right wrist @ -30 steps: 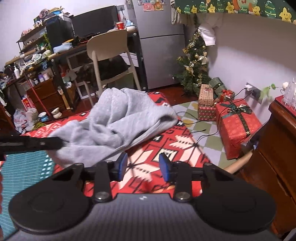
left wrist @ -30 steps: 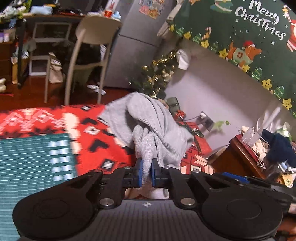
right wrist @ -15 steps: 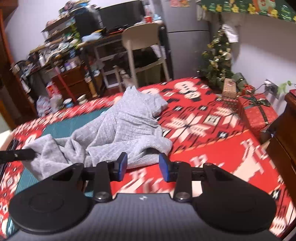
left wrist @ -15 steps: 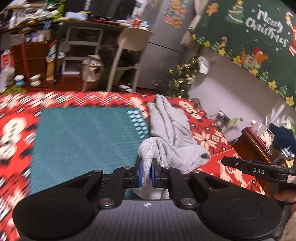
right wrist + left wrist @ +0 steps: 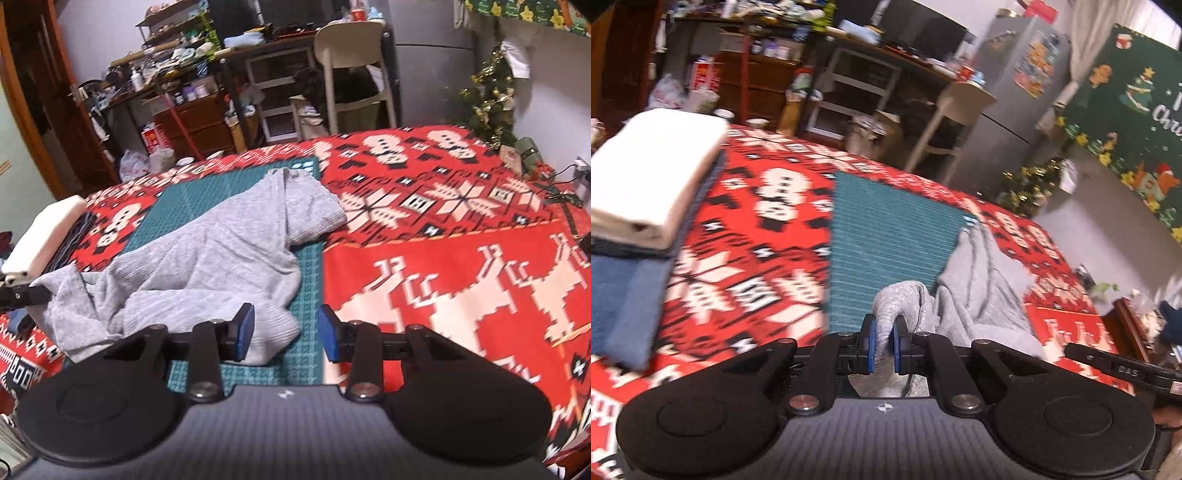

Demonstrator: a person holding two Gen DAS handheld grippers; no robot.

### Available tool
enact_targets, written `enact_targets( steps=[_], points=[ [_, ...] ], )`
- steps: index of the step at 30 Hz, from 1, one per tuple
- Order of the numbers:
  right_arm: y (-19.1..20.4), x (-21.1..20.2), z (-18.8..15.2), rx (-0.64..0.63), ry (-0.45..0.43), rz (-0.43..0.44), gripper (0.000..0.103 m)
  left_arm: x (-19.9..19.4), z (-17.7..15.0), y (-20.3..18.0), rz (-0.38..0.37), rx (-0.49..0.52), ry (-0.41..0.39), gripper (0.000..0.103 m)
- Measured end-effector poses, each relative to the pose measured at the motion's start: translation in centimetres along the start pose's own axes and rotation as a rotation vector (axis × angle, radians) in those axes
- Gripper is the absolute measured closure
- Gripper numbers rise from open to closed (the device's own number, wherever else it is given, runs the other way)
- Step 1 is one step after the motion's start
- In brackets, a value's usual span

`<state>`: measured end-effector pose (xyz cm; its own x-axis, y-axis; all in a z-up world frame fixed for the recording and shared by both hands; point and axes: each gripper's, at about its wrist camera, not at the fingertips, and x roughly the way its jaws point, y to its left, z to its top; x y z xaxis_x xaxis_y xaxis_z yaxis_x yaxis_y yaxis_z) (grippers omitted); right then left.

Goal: Fold clothes
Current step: 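Lift the grey sweater with the left tool and carry it onto the green mat, then lower the sweater onto the mat and open the left tool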

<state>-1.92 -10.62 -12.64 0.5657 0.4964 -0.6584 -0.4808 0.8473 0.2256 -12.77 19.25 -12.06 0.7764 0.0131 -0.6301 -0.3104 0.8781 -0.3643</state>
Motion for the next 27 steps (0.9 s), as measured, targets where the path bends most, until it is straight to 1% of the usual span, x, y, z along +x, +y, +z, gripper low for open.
enact_targets(
  steps=[1, 5, 10, 13, 16, 20, 22, 23, 25, 26, 27],
  points=[
    [-0.1, 0.2, -0.1, 0.001, 0.008, 0.006, 0.061, -0.2, -0.3, 0.5, 0.017, 0.001, -0.006, 0.094],
    [0.0, 0.8, -0.7, 0.014, 0.027, 0.028, 0.061, -0.4, -1.2, 1.8, 0.021, -0.038, 0.005, 0.094],
    [-0.2, 2.7, -0.8, 0.021, 0.052, 0.053, 0.061, 0.1, -1.9, 1.6, 0.046, -0.033, 0.012, 0.094],
    [-0.7, 4.3, 0.1, 0.037, 0.042, 0.053, 0.061, 0.5, -2.1, 1.2, 0.053, -0.011, 0.024, 0.094],
    [-1.1, 6.1, 1.5, 0.046, 0.043, 0.044, 0.062, 0.5, -2.1, 1.4, 0.049, -0.030, 0.032, 0.094],
    [-0.5, 8.6, 3.0, -0.008, 0.068, 0.032, 0.066, 0.3, -2.0, 1.7, 0.033, -0.053, 0.031, 0.093],
    [-0.1, 9.7, 3.1, -0.026, 0.097, 0.028, 0.077, 0.2, -2.0, 1.7, 0.027, -0.055, 0.030, 0.093],
    [0.0, 10.2, 3.1, -0.028, 0.106, 0.025, 0.086, 0.2, -2.1, 1.7, 0.029, -0.058, 0.032, 0.093],
    [0.2, 10.4, 3.0, -0.040, 0.108, 0.014, 0.098, 0.1, -2.2, 1.7, 0.027, -0.067, 0.037, 0.093],
    [0.2, 10.4, 2.9, -0.041, 0.112, 0.018, 0.101, 0.1, -2.2, 1.8, 0.025, -0.071, 0.039, 0.093],
    [0.0, 10.2, 2.8, -0.035, 0.110, 0.022, 0.102, 0.1, -2.2, 1.8, 0.022, -0.073, 0.039, 0.093]
  ],
)
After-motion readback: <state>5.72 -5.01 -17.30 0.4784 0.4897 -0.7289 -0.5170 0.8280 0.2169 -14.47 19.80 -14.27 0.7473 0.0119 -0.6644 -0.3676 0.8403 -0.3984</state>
